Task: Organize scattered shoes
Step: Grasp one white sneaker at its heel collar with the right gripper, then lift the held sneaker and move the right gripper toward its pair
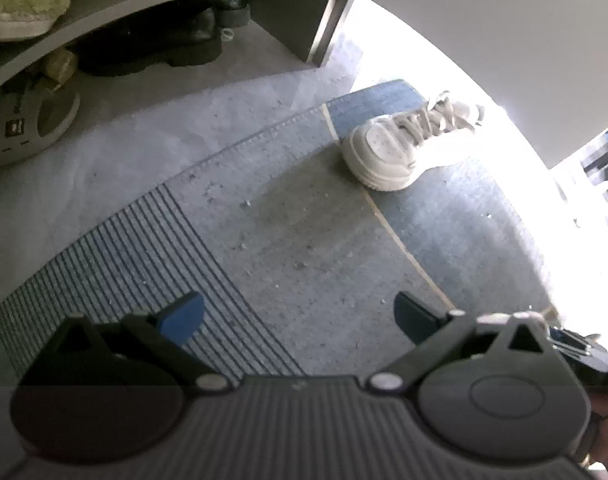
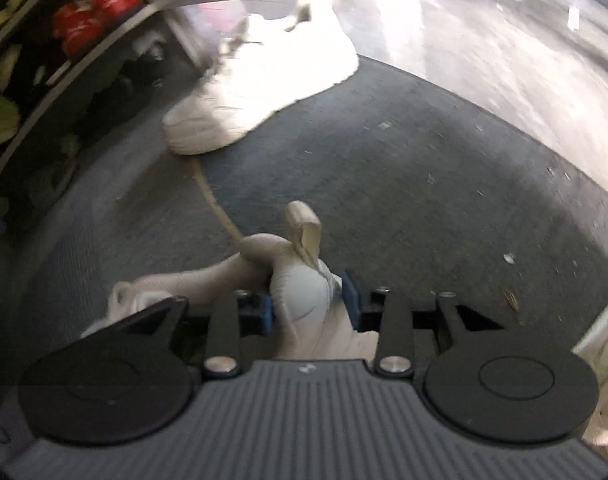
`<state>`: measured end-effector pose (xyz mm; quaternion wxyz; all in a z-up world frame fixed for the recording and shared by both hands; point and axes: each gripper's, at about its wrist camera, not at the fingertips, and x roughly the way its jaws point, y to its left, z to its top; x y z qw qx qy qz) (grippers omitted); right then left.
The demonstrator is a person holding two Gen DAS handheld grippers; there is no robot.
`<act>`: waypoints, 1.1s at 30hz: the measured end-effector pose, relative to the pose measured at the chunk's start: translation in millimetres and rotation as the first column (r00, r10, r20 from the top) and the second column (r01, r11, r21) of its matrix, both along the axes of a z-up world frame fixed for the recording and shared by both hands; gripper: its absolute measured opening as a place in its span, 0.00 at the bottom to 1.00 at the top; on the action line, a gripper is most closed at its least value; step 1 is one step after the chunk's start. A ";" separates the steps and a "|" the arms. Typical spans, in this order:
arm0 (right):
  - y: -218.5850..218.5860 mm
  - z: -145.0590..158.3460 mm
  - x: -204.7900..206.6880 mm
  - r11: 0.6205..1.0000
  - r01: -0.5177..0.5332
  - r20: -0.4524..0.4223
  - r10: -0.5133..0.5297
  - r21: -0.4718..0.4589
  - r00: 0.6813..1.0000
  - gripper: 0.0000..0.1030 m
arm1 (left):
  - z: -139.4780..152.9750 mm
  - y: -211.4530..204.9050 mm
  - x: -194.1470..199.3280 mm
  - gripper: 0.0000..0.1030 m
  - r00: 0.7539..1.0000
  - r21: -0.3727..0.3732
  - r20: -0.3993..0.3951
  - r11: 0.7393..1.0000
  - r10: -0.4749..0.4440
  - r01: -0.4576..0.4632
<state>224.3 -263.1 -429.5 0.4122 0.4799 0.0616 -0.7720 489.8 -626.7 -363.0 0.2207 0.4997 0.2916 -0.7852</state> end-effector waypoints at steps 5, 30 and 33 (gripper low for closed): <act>29.3 27.0 -20.3 0.980 0.113 0.010 -0.113 -0.166 0.994 0.64 | -4.2 0.0 2.4 0.99 1.000 -0.001 0.014 1.000 0.004 -0.004; -163.2 -42.0 -266.9 0.966 0.198 0.141 -0.175 -0.164 0.974 0.67 | 2.1 -3.5 50.1 0.99 0.997 -0.035 0.052 0.998 0.059 -0.057; -173.4 -48.3 -259.0 0.974 0.190 0.115 -0.176 -0.123 0.978 0.63 | 2.7 -6.4 55.5 0.99 0.997 -0.009 0.035 0.997 0.072 -0.072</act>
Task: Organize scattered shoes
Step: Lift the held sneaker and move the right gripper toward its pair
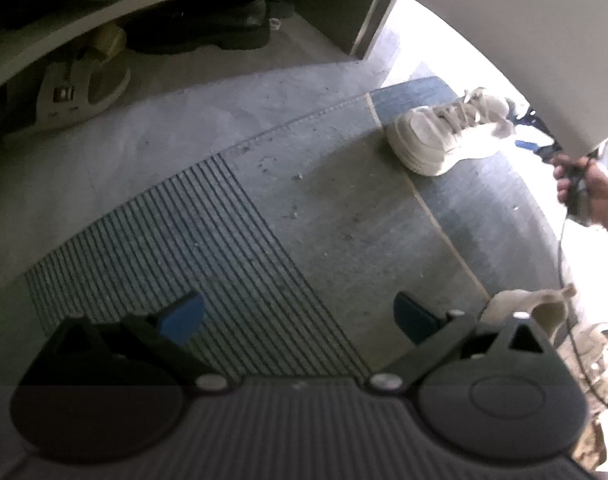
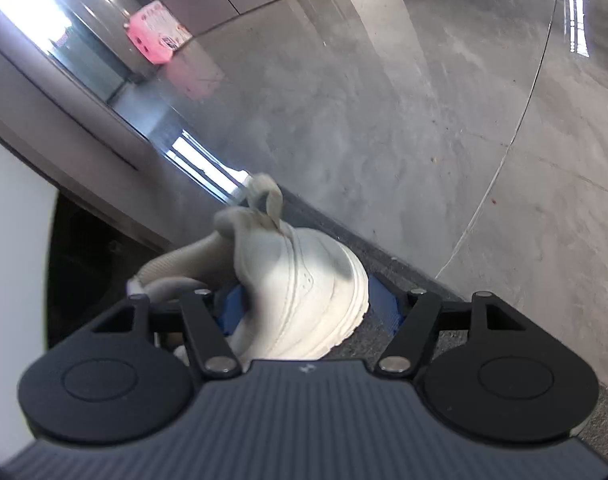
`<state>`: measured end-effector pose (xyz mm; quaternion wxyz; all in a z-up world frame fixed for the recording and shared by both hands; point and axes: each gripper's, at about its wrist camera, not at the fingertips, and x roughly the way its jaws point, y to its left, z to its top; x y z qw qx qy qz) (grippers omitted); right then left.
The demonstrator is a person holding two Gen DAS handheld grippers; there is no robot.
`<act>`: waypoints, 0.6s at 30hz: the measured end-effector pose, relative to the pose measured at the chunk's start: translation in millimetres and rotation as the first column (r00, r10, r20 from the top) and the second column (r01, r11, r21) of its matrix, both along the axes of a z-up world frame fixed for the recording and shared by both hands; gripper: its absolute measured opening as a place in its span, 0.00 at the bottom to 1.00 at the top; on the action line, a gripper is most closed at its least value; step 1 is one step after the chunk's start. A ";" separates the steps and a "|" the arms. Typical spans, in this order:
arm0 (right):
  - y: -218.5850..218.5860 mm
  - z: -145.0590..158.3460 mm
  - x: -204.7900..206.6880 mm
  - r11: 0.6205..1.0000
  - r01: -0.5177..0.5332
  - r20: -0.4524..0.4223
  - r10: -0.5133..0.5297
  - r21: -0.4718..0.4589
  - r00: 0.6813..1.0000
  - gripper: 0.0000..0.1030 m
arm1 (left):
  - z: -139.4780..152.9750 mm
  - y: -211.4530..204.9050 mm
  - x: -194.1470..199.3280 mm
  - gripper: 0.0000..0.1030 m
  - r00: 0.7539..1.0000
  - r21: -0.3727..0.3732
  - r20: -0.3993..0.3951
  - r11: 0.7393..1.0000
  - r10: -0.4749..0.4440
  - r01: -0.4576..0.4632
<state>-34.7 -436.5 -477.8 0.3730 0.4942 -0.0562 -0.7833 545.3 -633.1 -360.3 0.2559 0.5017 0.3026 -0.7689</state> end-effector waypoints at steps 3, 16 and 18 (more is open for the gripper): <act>-1.8 -1.1 8.0 1.000 0.008 -0.046 -0.008 -0.001 0.999 0.55 | 1.2 -0.2 0.3 0.99 1.000 0.005 -0.005 1.000 0.002 -0.002; 44.1 -15.8 32.3 0.985 0.140 -0.099 -0.149 -0.099 0.984 0.23 | 3.8 6.3 -15.4 0.99 0.999 0.007 -0.030 1.000 -0.021 0.021; 55.7 -15.6 34.3 0.983 0.161 -0.092 -0.169 -0.085 0.981 0.23 | 2.3 6.7 -19.4 0.99 0.999 0.016 -0.032 1.000 -0.018 0.018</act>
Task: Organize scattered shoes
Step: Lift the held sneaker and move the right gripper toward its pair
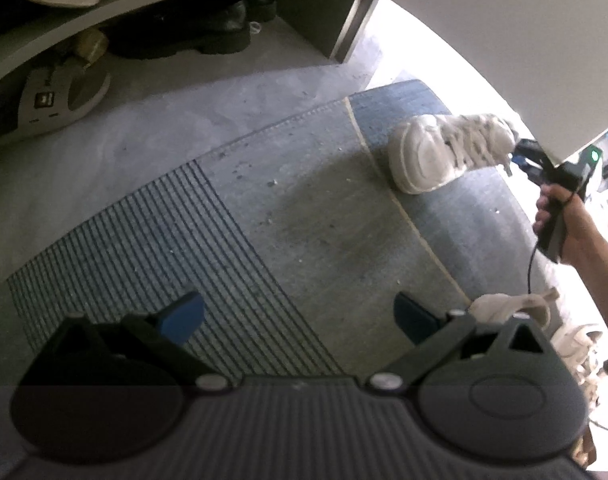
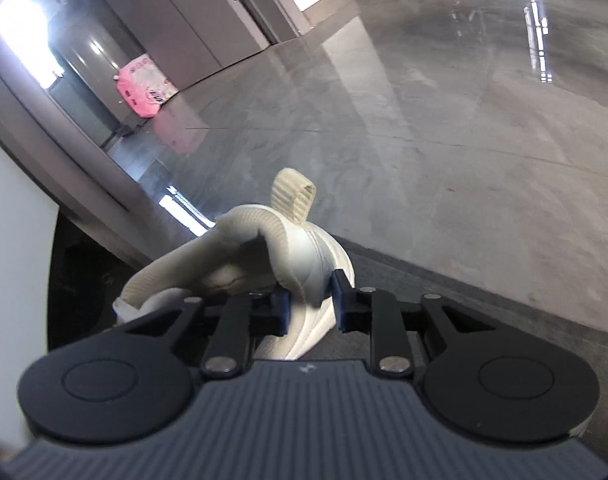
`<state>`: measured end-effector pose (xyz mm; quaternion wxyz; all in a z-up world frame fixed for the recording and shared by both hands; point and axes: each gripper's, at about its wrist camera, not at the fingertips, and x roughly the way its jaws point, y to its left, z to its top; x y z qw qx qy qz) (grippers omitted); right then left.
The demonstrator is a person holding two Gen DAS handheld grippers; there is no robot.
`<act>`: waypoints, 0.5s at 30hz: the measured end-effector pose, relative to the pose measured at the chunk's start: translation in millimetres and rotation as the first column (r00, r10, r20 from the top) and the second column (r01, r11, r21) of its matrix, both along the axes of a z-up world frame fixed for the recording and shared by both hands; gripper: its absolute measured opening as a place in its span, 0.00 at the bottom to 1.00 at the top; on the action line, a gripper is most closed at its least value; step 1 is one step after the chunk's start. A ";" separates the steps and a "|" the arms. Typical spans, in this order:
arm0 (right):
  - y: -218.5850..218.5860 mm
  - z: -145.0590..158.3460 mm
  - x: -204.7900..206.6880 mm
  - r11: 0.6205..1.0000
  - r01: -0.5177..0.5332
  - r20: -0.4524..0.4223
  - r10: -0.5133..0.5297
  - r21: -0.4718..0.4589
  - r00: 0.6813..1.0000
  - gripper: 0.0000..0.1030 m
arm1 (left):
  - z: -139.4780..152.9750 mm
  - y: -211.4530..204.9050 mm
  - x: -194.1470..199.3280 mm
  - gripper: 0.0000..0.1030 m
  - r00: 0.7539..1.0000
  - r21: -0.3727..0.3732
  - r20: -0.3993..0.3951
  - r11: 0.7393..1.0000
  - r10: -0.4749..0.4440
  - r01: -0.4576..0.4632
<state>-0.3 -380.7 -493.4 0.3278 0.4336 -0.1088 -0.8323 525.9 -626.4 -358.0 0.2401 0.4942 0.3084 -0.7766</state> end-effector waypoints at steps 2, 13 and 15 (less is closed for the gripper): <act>13.4 1.2 3.0 1.000 0.024 0.021 -0.025 0.014 0.999 0.23 | -0.1 1.5 -3.8 0.99 1.000 0.006 -0.003 1.000 -0.008 0.008; 89.0 8.7 32.8 0.995 0.053 0.132 -0.064 0.082 0.989 0.23 | -6.3 10.1 -22.8 0.99 0.998 0.012 -0.014 0.998 -0.069 0.069; 102.7 10.7 44.4 0.997 0.032 0.173 -0.045 0.076 0.984 0.24 | -8.6 12.2 -25.9 0.99 0.996 0.013 -0.012 0.996 -0.086 0.086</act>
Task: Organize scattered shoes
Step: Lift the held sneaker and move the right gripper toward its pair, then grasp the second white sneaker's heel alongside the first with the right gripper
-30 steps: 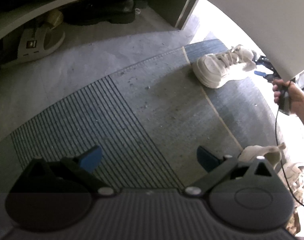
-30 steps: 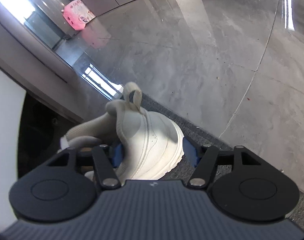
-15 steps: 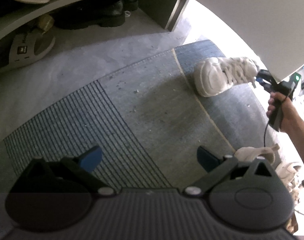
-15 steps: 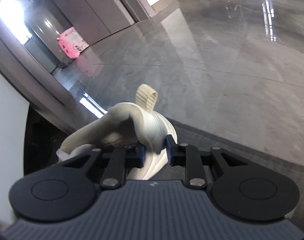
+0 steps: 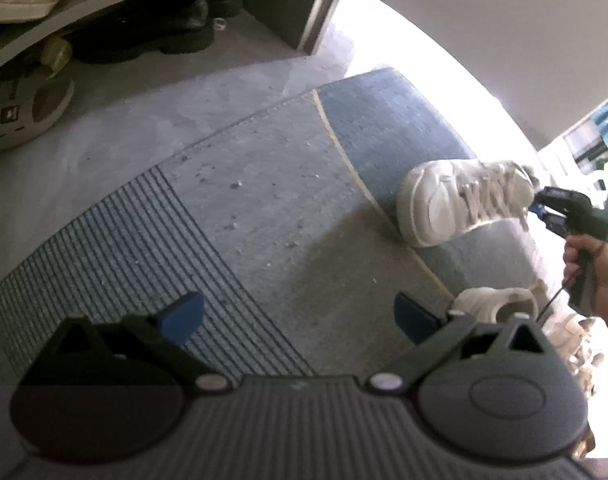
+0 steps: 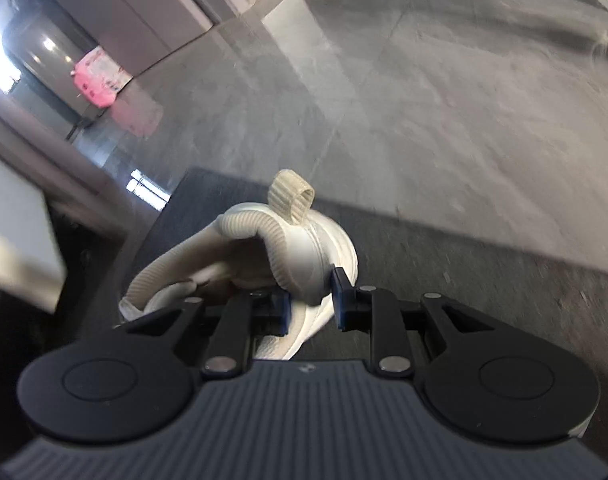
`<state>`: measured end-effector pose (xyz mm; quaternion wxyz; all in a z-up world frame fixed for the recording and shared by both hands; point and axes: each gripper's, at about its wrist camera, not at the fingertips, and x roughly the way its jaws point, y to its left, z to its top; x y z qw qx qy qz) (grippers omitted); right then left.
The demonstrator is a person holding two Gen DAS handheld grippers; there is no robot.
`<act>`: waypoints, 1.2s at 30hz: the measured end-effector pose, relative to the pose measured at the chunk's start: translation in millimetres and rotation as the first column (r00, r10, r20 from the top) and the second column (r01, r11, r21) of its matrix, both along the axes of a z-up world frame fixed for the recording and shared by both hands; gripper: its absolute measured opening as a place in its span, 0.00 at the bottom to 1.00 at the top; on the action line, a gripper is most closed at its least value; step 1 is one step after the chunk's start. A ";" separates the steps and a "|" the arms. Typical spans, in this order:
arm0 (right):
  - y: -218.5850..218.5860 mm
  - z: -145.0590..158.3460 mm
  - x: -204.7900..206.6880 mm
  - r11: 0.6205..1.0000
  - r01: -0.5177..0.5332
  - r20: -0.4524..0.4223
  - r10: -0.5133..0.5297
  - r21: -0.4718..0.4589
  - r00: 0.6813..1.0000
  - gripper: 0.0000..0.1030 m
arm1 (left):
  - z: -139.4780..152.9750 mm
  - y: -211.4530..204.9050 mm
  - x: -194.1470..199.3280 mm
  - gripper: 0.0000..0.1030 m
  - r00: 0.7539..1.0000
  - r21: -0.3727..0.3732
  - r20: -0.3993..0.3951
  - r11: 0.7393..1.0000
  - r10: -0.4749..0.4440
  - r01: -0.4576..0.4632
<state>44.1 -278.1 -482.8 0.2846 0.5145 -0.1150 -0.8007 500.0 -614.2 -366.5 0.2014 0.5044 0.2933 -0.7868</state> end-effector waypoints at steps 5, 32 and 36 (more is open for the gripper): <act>6.3 0.9 22.6 0.997 -0.073 0.054 0.073 -0.006 0.996 0.24 | -6.1 1.6 -5.6 0.99 1.000 0.011 0.006 1.000 -0.018 0.018; -20.5 38.7 67.6 0.967 -0.246 -0.060 0.242 -0.061 0.968 0.54 | 3.5 0.7 11.1 0.99 0.999 -0.023 -0.037 0.999 -0.024 0.023; -36.1 60.2 87.9 0.930 -0.359 -0.179 0.341 -0.082 0.923 0.54 | 0.7 1.1 12.7 0.99 0.999 -0.019 -0.027 1.000 -0.022 0.022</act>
